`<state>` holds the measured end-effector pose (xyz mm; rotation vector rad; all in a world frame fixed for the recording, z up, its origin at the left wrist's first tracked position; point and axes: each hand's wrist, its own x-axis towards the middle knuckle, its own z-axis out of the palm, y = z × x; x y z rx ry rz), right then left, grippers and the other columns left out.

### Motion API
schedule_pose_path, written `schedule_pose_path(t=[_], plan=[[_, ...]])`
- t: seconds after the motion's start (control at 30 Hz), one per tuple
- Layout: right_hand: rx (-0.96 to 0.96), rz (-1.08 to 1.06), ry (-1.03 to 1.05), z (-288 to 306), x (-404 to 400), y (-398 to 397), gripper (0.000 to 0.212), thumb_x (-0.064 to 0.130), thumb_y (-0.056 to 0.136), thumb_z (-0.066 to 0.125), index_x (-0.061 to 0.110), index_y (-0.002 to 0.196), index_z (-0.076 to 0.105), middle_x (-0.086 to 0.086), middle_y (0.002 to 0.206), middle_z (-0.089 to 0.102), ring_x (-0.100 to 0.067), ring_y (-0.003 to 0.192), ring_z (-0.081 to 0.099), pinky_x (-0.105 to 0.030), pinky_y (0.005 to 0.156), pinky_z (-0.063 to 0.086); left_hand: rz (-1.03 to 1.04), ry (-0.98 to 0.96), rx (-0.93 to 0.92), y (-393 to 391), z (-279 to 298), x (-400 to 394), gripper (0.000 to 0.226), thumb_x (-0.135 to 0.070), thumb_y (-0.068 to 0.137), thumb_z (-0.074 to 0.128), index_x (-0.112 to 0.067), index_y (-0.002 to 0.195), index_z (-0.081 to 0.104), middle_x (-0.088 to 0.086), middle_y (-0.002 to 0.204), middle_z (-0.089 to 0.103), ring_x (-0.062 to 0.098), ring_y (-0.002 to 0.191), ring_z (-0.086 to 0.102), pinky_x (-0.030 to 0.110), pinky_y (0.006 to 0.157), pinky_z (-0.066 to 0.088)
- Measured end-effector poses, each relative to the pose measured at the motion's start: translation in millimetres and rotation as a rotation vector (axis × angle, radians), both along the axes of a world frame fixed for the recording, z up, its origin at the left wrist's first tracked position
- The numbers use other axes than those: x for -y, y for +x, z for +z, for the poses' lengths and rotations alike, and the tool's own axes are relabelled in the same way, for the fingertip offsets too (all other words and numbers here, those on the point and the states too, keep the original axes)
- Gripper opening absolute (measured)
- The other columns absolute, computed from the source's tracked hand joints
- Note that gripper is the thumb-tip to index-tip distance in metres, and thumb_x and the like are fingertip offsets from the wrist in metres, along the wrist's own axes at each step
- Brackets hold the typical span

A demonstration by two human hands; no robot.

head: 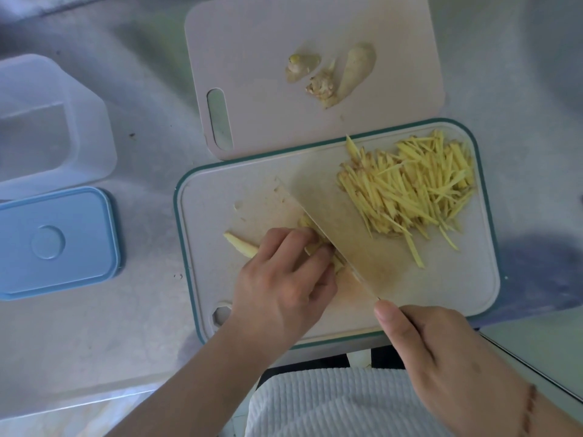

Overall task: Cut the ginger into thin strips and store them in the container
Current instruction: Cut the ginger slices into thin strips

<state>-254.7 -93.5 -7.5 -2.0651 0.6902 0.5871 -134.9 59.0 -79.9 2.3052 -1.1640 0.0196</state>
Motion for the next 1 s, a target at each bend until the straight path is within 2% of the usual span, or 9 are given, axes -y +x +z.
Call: schedule_pose_path(t=[0.17,0.27,0.4,0.53,0.63,0.73,0.8,0.93,1.0], plan=[[0.010,0.026,0.004,-9,2,20,0.066,0.079,0.077,0.011,0.021,0.048,0.027,0.003,0.044,0.035,-0.012,0.044,0.035,-0.016,0.048,0.032,-0.008,0.016,-0.013,0,0,0,0.008,-0.013,0.089,0.073,-0.008,0.091,0.078,0.010,0.099,0.071,0.029,0.084,0.064,0.034,0.072,0.053],[0.018,0.027,0.016,-1,4,14,0.066,0.080,0.078,0.013,0.024,0.050,0.036,0.002,0.043,0.034,-0.013,0.044,0.035,-0.017,0.048,0.032,0.006,-0.011,-0.025,0,0,0,0.005,-0.011,0.086,0.073,-0.007,0.086,0.078,0.010,0.096,0.071,0.030,0.082,0.064,0.034,0.070,0.052],[-0.003,0.011,0.031,9,3,2,0.057,0.079,0.075,0.012,0.039,0.058,0.048,0.011,0.043,0.045,-0.009,0.046,0.044,-0.012,0.050,0.034,0.015,-0.026,-0.009,1,2,1,0.004,-0.008,0.084,0.073,-0.007,0.082,0.076,0.009,0.093,0.070,0.029,0.080,0.063,0.032,0.068,0.051],[-0.038,0.053,-0.008,3,2,2,0.073,0.082,0.073,0.007,0.020,0.050,0.037,0.010,0.047,0.047,-0.010,0.049,0.045,-0.017,0.053,0.037,0.024,-0.036,-0.011,0,3,3,0.006,-0.007,0.083,0.071,-0.008,0.078,0.074,0.008,0.089,0.068,0.028,0.078,0.062,0.032,0.065,0.050],[-0.024,0.085,-0.046,-6,0,13,0.072,0.082,0.076,0.003,0.022,0.050,0.032,0.012,0.048,0.046,-0.011,0.049,0.043,-0.021,0.052,0.038,0.023,-0.027,-0.025,0,2,2,0.004,-0.008,0.083,0.074,-0.008,0.079,0.074,0.008,0.089,0.068,0.028,0.078,0.062,0.032,0.067,0.050],[0.009,0.059,0.002,-8,0,24,0.067,0.076,0.084,0.011,0.022,0.048,0.028,0.006,0.043,0.040,-0.012,0.044,0.039,-0.020,0.050,0.035,0.015,-0.007,-0.031,0,1,0,0.005,-0.011,0.081,0.080,-0.008,0.083,0.076,0.008,0.095,0.070,0.028,0.081,0.063,0.031,0.070,0.051],[0.022,0.045,0.020,-3,2,20,0.069,0.078,0.081,0.012,0.021,0.050,0.034,0.002,0.043,0.035,-0.013,0.044,0.035,-0.018,0.048,0.032,0.005,-0.016,-0.026,1,1,0,0.004,-0.009,0.082,0.078,-0.007,0.085,0.076,0.008,0.097,0.071,0.027,0.083,0.064,0.029,0.074,0.051],[-0.008,0.046,0.026,6,1,3,0.060,0.082,0.072,0.007,0.036,0.060,0.045,0.005,0.048,0.043,-0.012,0.049,0.042,-0.018,0.052,0.035,-0.008,-0.032,0.012,0,1,0,0.002,-0.004,0.083,0.074,-0.002,0.082,0.074,0.010,0.094,0.071,0.030,0.082,0.065,0.032,0.076,0.053],[-0.029,0.055,0.031,4,-1,-1,0.068,0.084,0.071,0.005,0.031,0.057,0.045,0.007,0.049,0.046,-0.012,0.050,0.043,-0.020,0.053,0.035,-0.005,-0.043,0.014,-1,1,1,0.002,-0.004,0.084,0.073,-0.002,0.082,0.074,0.009,0.093,0.071,0.030,0.082,0.065,0.032,0.076,0.054]])
